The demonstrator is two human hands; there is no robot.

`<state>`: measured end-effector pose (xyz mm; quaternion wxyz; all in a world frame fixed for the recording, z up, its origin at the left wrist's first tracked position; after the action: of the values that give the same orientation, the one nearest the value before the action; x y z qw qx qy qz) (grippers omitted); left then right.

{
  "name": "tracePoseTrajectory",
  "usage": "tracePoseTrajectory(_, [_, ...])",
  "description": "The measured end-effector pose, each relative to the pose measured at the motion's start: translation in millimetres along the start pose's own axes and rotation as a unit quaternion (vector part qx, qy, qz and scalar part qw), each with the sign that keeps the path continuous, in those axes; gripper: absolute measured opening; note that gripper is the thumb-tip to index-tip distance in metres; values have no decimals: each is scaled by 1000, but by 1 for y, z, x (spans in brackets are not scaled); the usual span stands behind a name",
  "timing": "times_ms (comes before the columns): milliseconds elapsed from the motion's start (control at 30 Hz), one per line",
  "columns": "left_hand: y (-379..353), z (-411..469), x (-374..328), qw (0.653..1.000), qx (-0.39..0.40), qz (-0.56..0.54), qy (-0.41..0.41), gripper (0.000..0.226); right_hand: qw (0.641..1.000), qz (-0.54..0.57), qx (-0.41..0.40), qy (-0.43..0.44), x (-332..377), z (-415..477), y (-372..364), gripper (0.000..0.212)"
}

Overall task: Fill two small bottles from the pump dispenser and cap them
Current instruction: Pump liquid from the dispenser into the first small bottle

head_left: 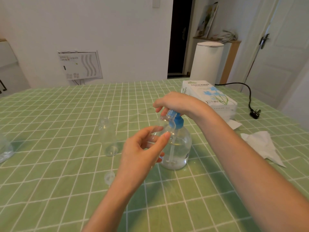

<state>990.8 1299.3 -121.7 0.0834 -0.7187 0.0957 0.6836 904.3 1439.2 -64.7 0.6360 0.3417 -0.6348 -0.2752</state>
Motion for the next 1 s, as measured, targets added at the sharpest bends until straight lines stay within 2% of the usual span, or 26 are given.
tracePoseTrajectory(200, [0,0,8,1000,0,0,12,21,1000,-3,-1,5,-8,1,-6,23])
tracePoseTrajectory(300, [0,-1,8,1000,1,1,13,30,1000,-7,-2,9,-9,2,-9,23])
tracePoseTrajectory(400, [1,1,8,1000,1,-6,14,27,1000,-13,-2,11,-7,2,-7,24])
tracePoseTrajectory(500, [0,1,5,1000,1,-1,6,33,1000,-22,-4,12,-2,2,-1,27])
tracePoseTrajectory(600, [-1,3,2,1000,2,-9,7,23,999,-24,-16,14,1,3,6,34])
tracePoseTrajectory(867, [0,2,4,1000,-2,1,2,22,1000,-4,7,10,-4,3,0,25])
tracePoseTrajectory(1000, [0,0,6,1000,-4,2,2,34,1000,-3,0,15,-8,3,-5,23])
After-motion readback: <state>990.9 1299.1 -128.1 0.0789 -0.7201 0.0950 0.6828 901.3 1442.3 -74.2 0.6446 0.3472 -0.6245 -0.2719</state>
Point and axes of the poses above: each hand's wrist, its own z-axis towards the middle knuckle, its own y-axis out of the back of the hand, x = y × z, the point moved 2 cm from there along z, towards the middle knuckle, and after that the axes turned 13 degrees about y, right-handed, at the moved point
